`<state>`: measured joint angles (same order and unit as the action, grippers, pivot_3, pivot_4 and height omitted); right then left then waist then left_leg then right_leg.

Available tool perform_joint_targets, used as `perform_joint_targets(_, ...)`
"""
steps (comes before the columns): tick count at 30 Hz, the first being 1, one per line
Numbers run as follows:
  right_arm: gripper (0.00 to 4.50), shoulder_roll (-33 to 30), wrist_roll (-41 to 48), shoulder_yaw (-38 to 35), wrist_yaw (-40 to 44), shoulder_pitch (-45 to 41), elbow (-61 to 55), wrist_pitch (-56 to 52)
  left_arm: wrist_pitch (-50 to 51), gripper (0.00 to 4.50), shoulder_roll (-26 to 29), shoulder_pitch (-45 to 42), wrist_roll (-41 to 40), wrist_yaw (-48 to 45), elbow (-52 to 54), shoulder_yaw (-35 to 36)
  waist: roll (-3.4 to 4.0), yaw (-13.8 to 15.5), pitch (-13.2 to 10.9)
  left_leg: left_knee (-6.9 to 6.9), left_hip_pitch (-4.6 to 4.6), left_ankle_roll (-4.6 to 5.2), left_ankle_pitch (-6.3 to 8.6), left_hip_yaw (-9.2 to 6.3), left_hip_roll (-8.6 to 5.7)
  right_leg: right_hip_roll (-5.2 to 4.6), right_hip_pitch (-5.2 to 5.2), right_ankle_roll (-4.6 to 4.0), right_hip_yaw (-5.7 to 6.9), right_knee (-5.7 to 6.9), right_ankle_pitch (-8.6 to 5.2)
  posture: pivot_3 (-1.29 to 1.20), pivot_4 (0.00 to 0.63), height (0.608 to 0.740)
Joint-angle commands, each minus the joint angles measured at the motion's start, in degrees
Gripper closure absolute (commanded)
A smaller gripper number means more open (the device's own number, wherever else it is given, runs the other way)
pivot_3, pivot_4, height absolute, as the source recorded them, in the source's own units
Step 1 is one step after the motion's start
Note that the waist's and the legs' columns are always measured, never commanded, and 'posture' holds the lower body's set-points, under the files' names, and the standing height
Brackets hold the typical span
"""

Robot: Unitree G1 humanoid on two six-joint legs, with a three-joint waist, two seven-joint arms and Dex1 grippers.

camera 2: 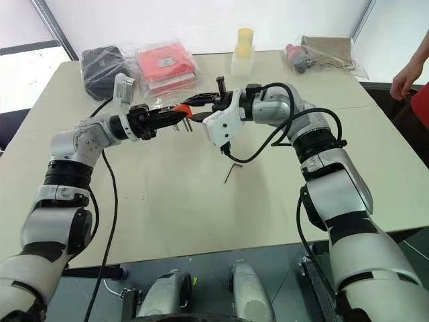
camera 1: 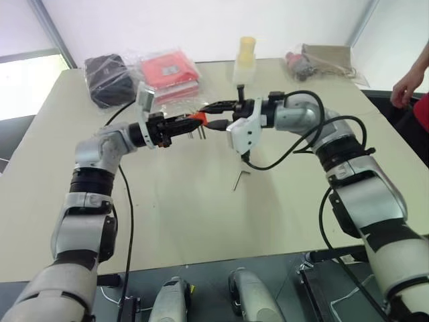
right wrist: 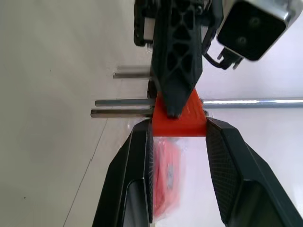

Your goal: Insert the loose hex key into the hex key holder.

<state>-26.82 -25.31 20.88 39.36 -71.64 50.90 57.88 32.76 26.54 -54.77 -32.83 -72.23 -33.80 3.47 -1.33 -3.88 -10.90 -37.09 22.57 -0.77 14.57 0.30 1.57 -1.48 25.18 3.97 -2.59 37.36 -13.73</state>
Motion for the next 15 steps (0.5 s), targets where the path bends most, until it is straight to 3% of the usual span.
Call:
perform_joint_targets(1, 3.52, -0.56, 1.67, -0.26, -0.28, 0.34, -2.31, 0.36, -0.66, 4.45, 0.35, -1.6, 0.09, 0.17, 0.96, 1.71, 0.0, -0.01, 0.0, 0.0, 0.0, 0.0, 0.0, 0.01, 0.0, 0.0, 0.0, 0.0, 0.0, 0.0, 0.0, 0.0, 0.15, 0.74)
perform_joint_targets(11, 3.52, -0.89, 3.68, 0.01, 1.96, 2.18, -4.78, -2.14, -2.05, 4.45, 0.04, -0.89, 1.85, 1.13, 0.62, 1.96, 0.0, 0.0, 0.0, 0.0, 0.0, 0.0, 0.0, 0.0, 0.0, 0.0, 0.0, 0.0, 0.0, 0.01, 0.0, 0.0, 0.15, 0.74)
perform_joint_targets(15, 1.56, -1.33, 4.98, -0.12, 3.7, 4.01, -6.36, -4.0, -2.59, 4.5, 0.85, -0.38, 3.11, 0.45, 0.52, 1.44, 0.0, -0.01, 0.0, 0.0, 0.0, 0.0, 0.0, -0.01, 0.0, 0.01, 0.0, 0.0, 0.0, 0.01, 0.0, 0.0, 0.15, 0.74)
